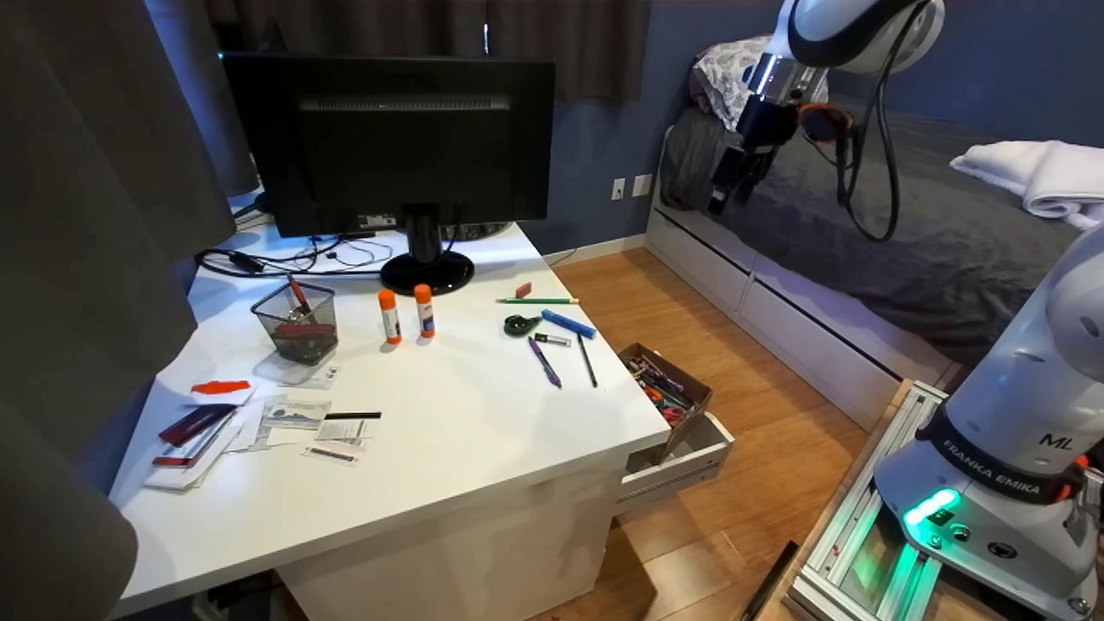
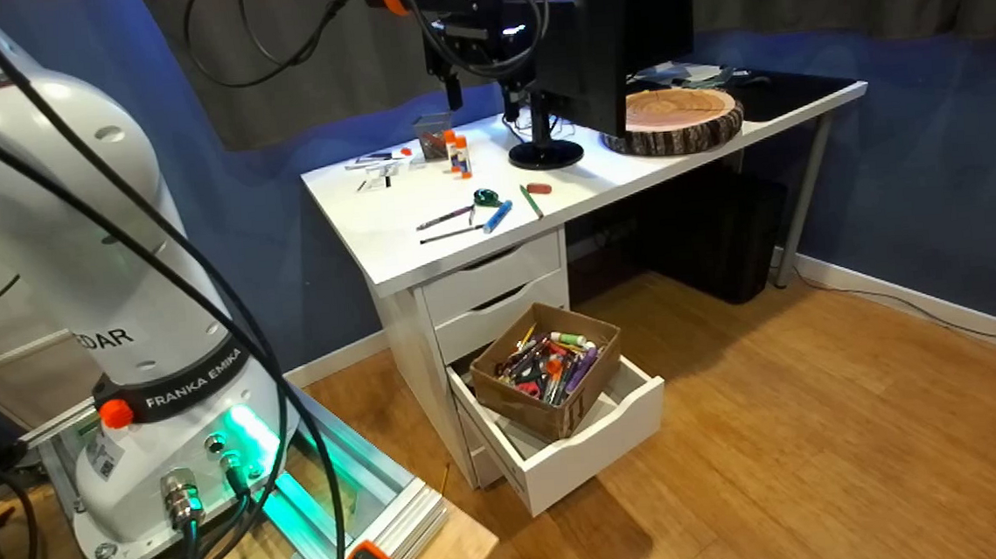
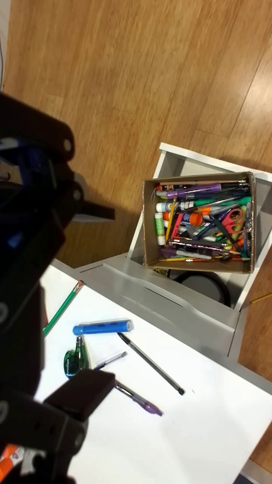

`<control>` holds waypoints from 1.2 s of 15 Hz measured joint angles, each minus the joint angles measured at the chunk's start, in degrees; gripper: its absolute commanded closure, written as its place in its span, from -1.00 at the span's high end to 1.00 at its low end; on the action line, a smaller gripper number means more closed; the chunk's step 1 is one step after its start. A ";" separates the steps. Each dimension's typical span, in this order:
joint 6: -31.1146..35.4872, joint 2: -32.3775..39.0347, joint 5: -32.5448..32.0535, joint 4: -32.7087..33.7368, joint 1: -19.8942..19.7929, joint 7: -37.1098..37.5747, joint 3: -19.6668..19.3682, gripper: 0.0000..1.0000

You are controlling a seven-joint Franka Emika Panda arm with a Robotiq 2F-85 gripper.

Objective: Pick up the pencil in the box and put it on the table

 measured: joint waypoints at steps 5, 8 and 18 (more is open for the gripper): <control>-0.09 0.95 0.05 0.55 -0.10 0.00 0.04 1.00; 0.71 6.65 0.07 2.70 -0.22 0.00 -0.02 1.00; 5.63 33.39 -2.20 13.59 -2.31 0.24 2.28 1.00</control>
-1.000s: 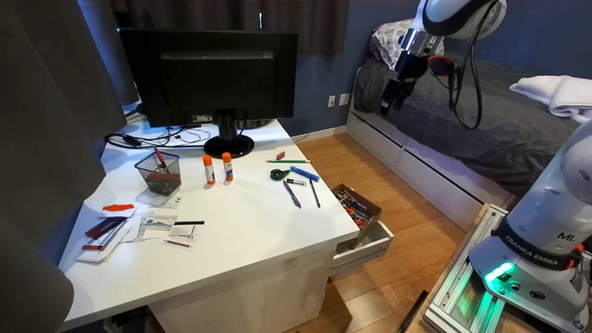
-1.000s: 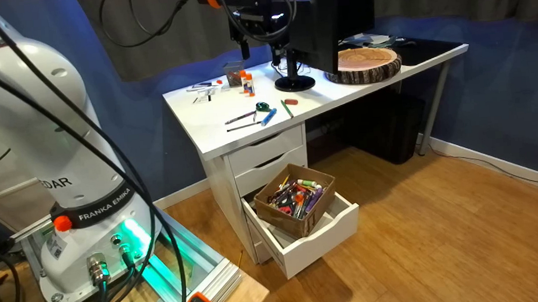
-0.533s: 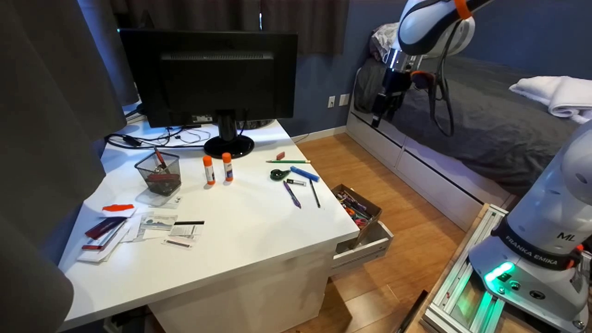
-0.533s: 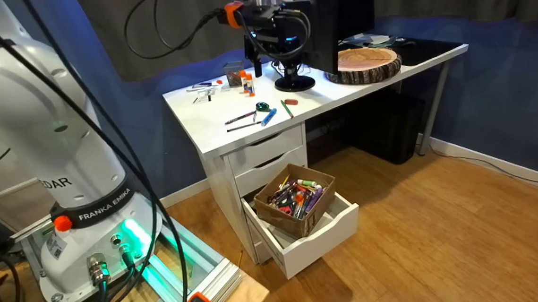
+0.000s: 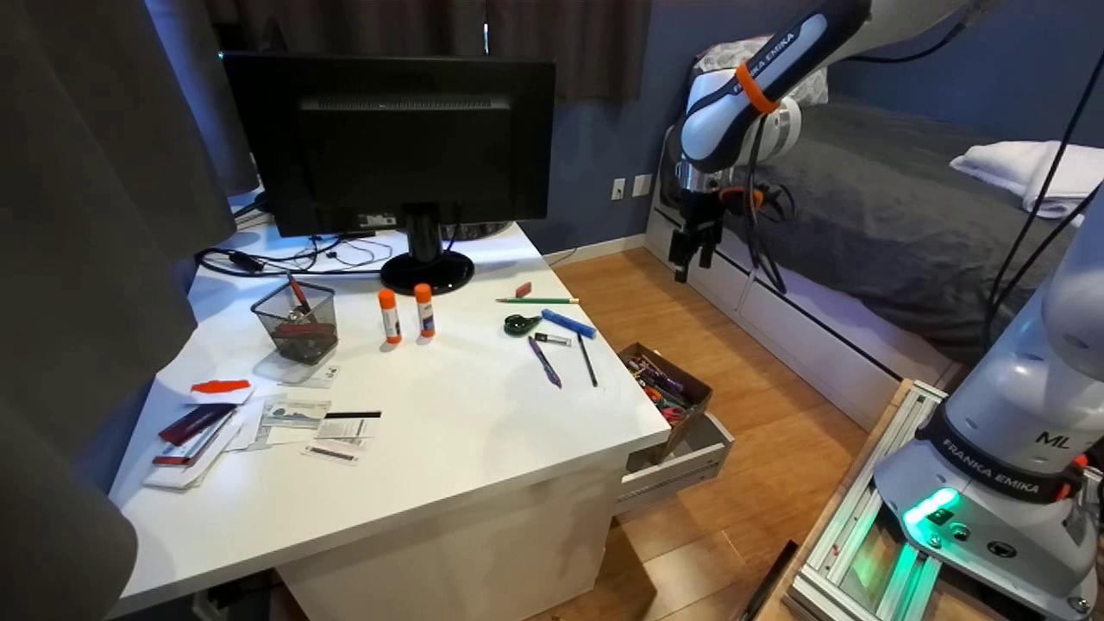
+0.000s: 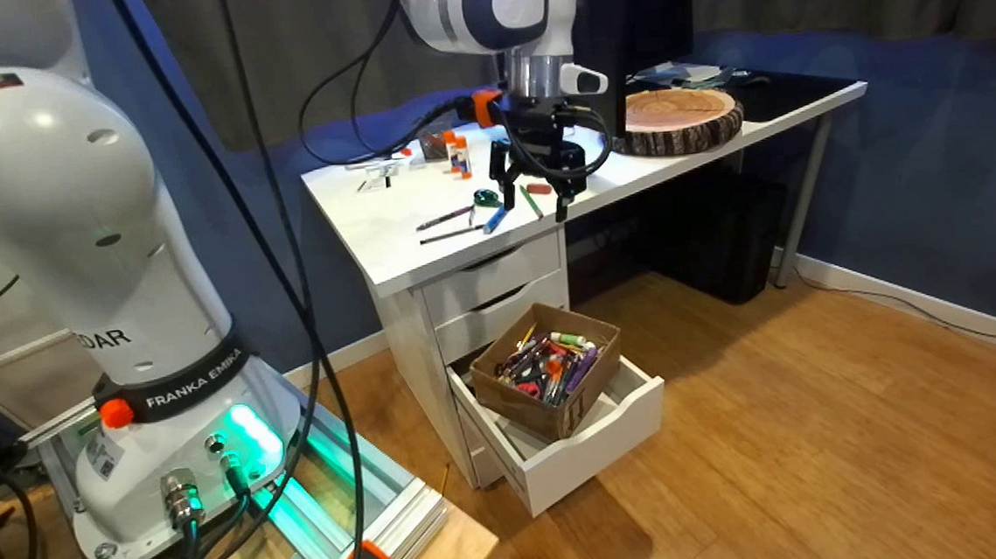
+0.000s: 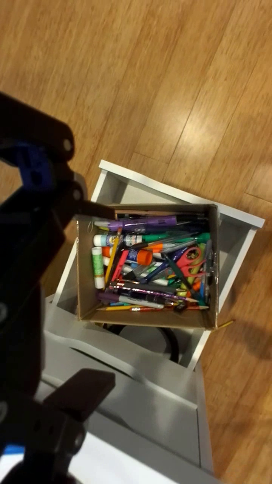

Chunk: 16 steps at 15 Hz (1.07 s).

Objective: Pick up the pencil in the box and put it on the table

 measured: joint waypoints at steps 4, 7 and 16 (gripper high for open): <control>0.01 6.95 -2.73 3.07 -1.72 0.07 0.10 1.00; -0.24 9.77 -2.73 4.36 -3.38 -0.97 0.93 1.00; 0.60 13.04 -12.32 4.67 -2.56 -1.85 2.42 1.00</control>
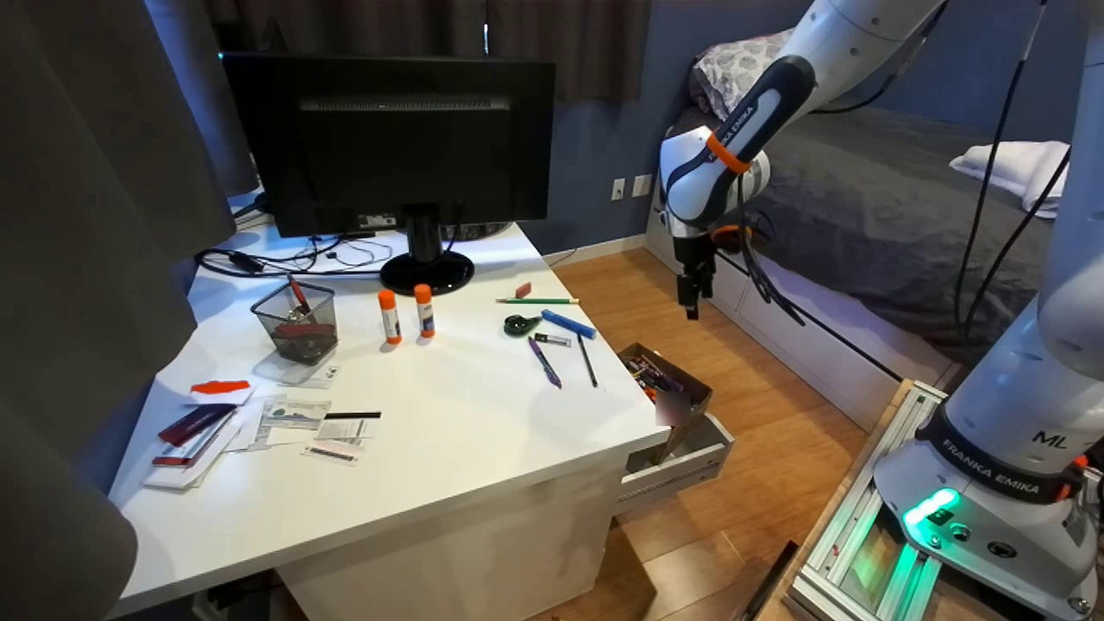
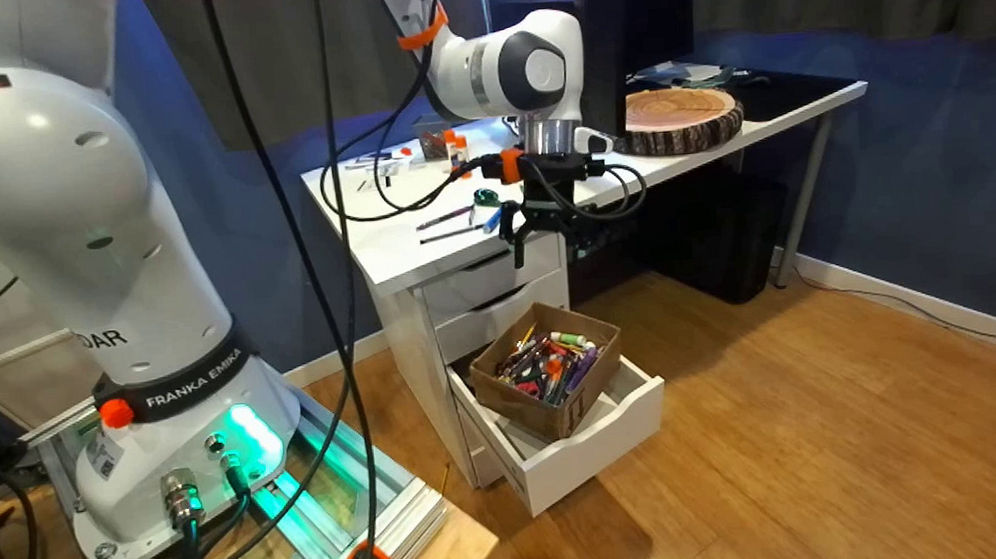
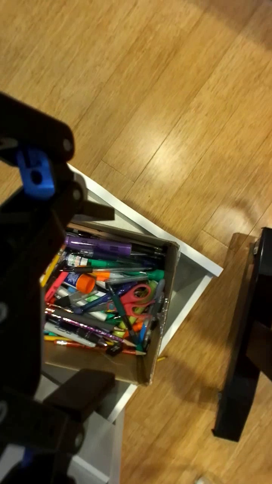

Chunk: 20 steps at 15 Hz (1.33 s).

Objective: Pick up the pencil in the box and put it on the table

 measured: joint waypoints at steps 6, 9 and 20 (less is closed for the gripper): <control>11.09 8.14 -14.51 0.13 3.12 -0.30 0.16 1.00; 17.67 11.92 -19.03 0.73 3.23 -2.70 0.13 1.00; 23.38 16.58 -20.23 2.60 2.69 -7.17 0.03 1.00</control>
